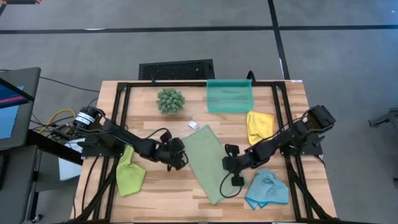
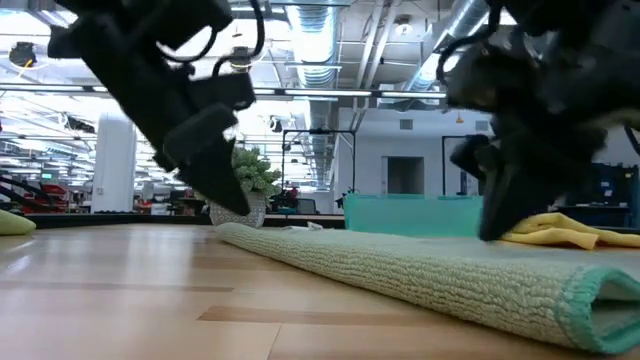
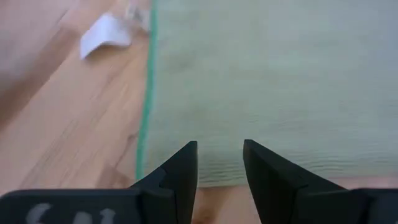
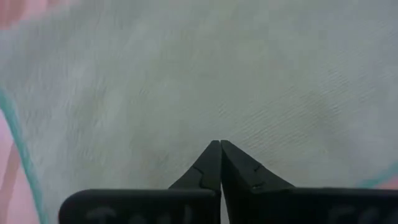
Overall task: Roll microfiber towels into tight, uniform cylinder then place into a basket
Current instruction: Roll the dark green microfiber cloth
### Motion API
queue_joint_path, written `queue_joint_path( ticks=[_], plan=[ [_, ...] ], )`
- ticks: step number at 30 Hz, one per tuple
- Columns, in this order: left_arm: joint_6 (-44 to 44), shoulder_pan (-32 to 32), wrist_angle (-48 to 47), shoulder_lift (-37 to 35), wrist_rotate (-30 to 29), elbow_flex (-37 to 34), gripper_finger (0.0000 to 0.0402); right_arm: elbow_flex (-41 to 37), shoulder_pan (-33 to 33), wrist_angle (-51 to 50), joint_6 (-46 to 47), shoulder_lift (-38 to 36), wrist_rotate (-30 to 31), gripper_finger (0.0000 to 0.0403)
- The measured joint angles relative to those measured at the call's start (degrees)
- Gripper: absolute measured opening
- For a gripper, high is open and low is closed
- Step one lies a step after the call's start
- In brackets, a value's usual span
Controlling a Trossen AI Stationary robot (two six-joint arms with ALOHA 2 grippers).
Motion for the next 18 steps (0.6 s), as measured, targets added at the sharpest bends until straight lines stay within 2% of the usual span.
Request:
queue_joint_path(
  ticks=[4, 7, 9, 13, 18],
  plan=[
    [-1.1, 2.4, 0.8, 1.9, -4.2, -2.3, 0.0123, 0.3, 0.1, 1.8, 0.0, 2.2, -5.5, 0.0029],
    [-0.9, 5.6, 2.2, 3.7, -8.2, -2.6, 0.0123, 0.4, 0.3, 7.2, -0.1, 3.5, -9.9, 0.0024],
    [0.7, 7.8, 3.8, 4.4, -9.6, -2.6, 0.0123, 1.1, 0.3, 11.2, -0.9, 4.0, -10.6, 0.002],
    [4.4, 9.6, 2.4, 4.0, -10.0, -1.1, 0.0123, 3.3, -0.1, 13.4, -1.5, 3.0, -9.8, 0.0017],
    [6.7, 7.2, 0.6, 2.8, -10.2, 1.3, 0.0123, 3.2, -0.1, 13.0, -3.0, 2.5, -2.6, 0.0022]
  ],
)
